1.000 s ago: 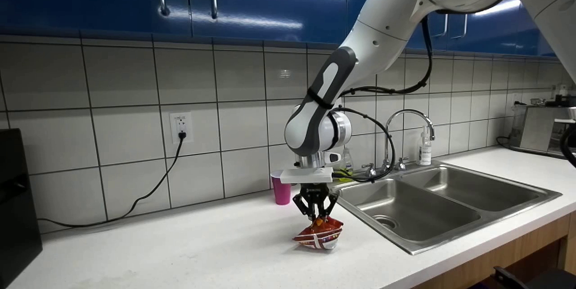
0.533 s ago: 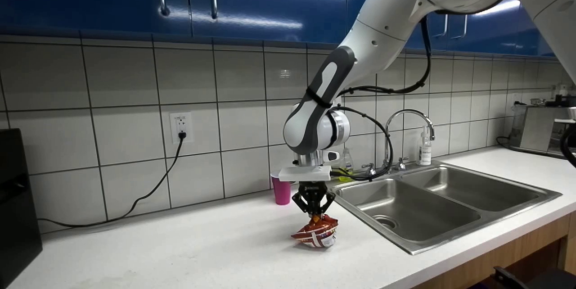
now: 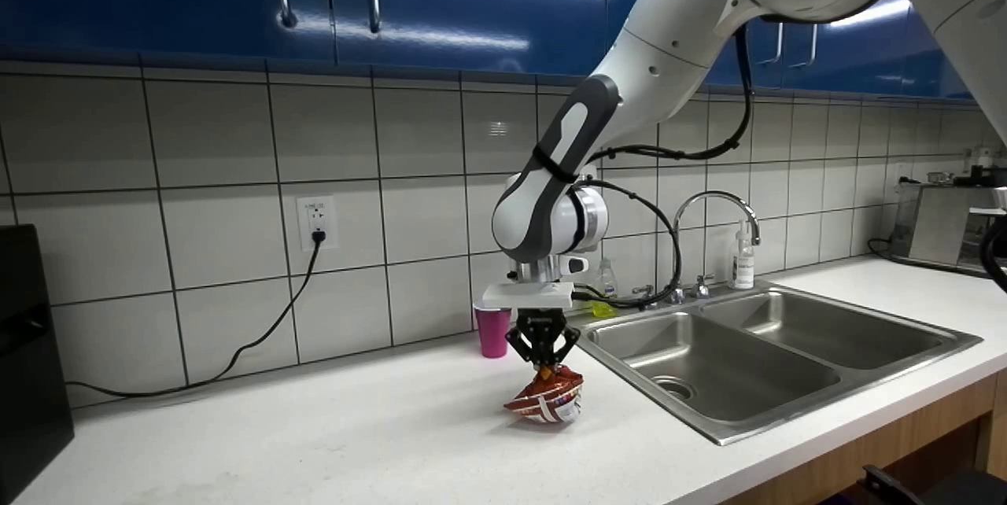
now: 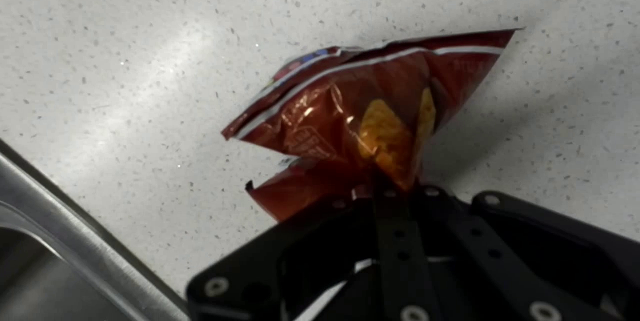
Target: Put the red packet in the sink on the left.
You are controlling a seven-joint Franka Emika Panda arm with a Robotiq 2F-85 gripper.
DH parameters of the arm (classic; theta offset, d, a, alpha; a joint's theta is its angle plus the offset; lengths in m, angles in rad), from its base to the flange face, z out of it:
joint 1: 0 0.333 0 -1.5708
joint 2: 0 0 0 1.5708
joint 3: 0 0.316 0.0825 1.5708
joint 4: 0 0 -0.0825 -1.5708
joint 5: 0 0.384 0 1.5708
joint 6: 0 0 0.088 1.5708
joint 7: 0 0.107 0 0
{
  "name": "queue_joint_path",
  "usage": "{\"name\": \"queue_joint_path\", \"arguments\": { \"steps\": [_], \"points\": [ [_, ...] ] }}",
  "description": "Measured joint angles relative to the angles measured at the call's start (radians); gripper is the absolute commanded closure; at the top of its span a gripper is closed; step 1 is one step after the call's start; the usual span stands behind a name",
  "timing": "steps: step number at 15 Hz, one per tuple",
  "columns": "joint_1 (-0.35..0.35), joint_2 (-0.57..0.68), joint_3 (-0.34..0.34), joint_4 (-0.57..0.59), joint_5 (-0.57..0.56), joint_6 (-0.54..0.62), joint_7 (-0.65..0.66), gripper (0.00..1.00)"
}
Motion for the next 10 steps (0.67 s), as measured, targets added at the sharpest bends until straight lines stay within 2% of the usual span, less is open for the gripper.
{"name": "queue_joint_path", "arguments": {
  "steps": [5,10],
  "points": [
    [-0.001,-0.025,0.003,0.003,-0.006,-0.002,-0.05,1.0],
    [-0.024,-0.027,0.003,0.003,-0.009,-0.001,-0.256,1.0]
  ]
}}
